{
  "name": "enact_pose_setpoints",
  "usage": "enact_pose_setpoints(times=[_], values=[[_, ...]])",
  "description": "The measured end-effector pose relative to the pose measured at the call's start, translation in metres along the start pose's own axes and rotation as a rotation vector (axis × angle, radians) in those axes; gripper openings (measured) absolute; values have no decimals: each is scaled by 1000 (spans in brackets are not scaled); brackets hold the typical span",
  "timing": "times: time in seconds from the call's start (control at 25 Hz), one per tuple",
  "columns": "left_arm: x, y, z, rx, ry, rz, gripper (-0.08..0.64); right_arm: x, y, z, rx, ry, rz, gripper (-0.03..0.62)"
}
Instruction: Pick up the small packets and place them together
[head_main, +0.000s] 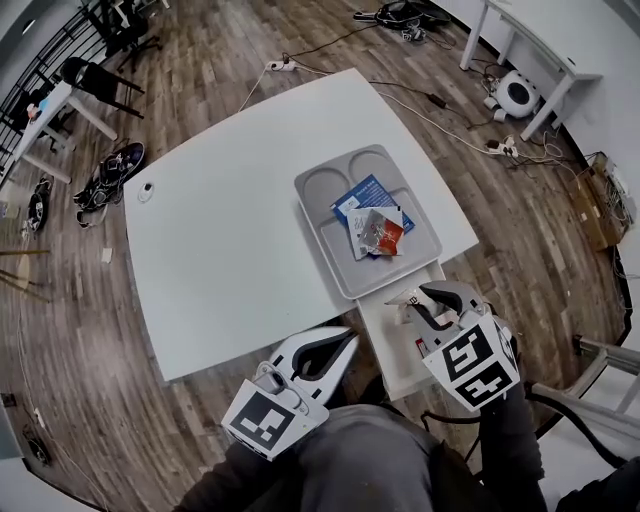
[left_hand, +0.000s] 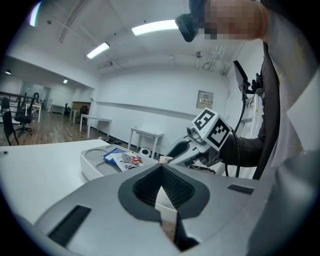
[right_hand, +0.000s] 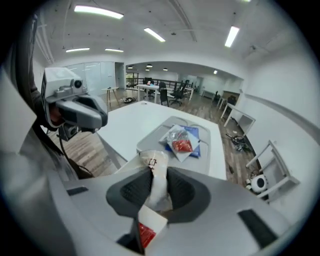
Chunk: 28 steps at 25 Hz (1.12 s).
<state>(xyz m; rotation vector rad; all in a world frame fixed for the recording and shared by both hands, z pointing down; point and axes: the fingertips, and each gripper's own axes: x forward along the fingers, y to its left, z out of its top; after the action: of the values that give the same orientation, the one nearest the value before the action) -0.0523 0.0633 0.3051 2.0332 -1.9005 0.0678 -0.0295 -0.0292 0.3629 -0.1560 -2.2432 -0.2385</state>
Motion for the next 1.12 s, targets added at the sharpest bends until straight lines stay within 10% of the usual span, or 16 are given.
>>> enact_pose_setpoints(times=[0.28,0.8,1.12], values=[[-16,41,1,-31,-8,83,-9,15,-58,62,14,-94,-139,94],[-34,100,-7,-102,19,167,-9,82,-68,90,-17,-35,-62,285],[-32,75,-2,-62,6,129,-9,35,-64,91,18,-145,-95,295]])
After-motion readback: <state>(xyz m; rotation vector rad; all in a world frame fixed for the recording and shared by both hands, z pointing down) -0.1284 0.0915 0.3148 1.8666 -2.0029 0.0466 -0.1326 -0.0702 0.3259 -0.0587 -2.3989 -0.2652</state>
